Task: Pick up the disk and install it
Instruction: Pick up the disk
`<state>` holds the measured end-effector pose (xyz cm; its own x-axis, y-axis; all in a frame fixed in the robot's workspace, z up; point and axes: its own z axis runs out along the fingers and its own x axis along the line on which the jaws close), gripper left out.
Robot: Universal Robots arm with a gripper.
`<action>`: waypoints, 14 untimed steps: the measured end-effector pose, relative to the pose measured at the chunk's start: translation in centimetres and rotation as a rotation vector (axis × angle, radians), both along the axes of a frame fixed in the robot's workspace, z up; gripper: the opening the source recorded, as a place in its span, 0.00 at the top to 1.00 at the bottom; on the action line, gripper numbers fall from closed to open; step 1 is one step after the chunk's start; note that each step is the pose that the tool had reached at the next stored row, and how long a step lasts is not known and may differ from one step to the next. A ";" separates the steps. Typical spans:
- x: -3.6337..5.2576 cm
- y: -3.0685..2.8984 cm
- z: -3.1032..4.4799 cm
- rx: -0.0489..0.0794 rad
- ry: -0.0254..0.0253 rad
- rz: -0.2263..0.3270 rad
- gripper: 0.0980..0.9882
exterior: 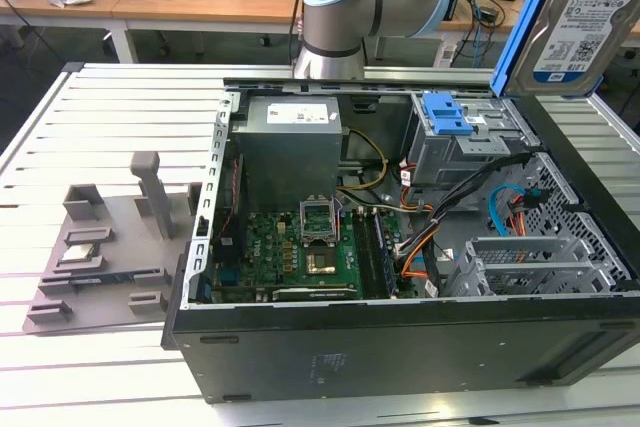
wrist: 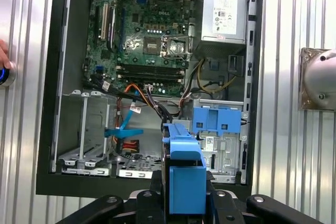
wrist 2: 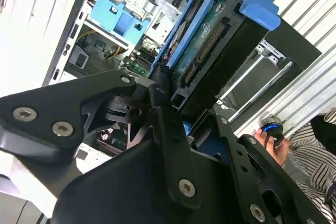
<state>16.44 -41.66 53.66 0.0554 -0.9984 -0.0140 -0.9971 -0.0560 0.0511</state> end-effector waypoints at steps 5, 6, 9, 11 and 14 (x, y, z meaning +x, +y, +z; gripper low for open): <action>-0.02 -0.97 -0.03 0.000 0.0000 0.000 0.70; -0.02 -1.15 -0.03 0.000 0.0000 0.000 0.70; -0.03 -1.53 -0.04 0.000 0.0000 0.000 0.70; -0.03 -1.78 -0.05 0.000 0.0000 0.000 0.70; -0.04 -2.33 -0.07 0.000 0.0000 0.000 0.70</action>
